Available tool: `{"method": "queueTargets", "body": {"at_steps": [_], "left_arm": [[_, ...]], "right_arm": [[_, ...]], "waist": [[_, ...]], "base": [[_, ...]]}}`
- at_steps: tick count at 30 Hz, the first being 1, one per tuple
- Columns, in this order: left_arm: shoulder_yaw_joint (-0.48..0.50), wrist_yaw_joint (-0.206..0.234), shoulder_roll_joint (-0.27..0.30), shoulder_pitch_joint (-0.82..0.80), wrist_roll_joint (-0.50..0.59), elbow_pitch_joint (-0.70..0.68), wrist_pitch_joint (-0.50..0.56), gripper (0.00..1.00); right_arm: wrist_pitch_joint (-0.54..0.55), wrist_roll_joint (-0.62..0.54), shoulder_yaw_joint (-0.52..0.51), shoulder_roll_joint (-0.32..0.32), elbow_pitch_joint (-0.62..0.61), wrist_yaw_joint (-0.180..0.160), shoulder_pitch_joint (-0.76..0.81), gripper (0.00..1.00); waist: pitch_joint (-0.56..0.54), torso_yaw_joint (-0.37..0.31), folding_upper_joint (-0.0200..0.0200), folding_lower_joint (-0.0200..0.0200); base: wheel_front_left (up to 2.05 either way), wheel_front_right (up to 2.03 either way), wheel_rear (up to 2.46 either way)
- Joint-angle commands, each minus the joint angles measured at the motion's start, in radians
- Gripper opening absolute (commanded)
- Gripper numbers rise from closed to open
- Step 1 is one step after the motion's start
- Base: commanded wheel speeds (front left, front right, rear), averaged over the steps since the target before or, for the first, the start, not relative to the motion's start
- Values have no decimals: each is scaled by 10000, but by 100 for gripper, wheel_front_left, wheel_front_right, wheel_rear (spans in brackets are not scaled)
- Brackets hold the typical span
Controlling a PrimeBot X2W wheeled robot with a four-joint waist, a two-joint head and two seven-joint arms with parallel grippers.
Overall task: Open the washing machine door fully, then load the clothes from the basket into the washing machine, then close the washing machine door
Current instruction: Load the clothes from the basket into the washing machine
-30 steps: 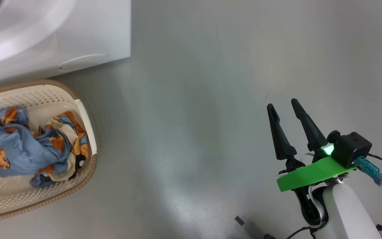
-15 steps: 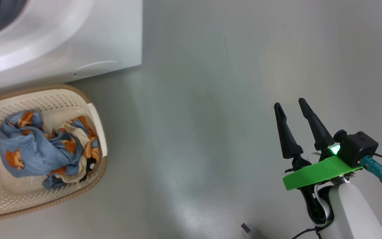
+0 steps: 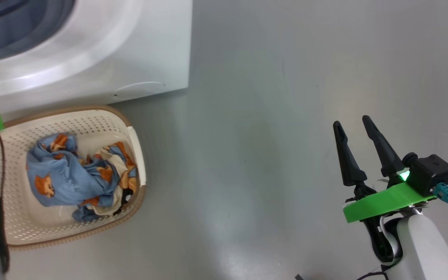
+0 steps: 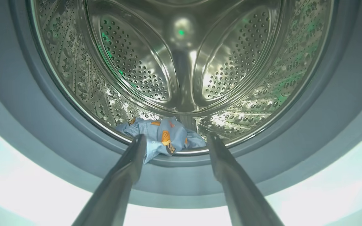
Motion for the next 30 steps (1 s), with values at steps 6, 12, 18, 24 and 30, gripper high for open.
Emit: {"method": "queueTargets", "body": {"at_steps": [6, 12, 18, 24, 30], "left_arm": [[123, -27, 238, 1225, -8, -704, -53, 100], [-85, -27, 71, 2319, 178, -1238, -53, 100], [-234, -27, -301, 3217, 347, -1735, -53, 100], [-226, -27, -611, 4216, 292, -2059, -53, 100], [-165, -27, -775, 5025, 220, -2351, -53, 100]], "right_arm": [[-49, -31, 75, -289, -128, 12, 510, 100], [-49, 0, 83, -535, -37, 12, 809, 100], [-49, 55, 43, -756, 39, 12, 1093, 100], [-49, 122, 93, -905, 128, 12, 1412, 100], [-49, 201, 149, -1052, 192, 12, 1633, 100]], "waist": [[-567, 380, -1, 0], [-1109, 646, -1, 0], [-1594, 959, -1, 0], [-2163, 1095, -1, 0], [-2553, 1164, -1, 0]], "base": [[0, 0, 0], [0, 0, 0], [0, 0, 0], [0, 0, 0], [0, 0, 0]]}}
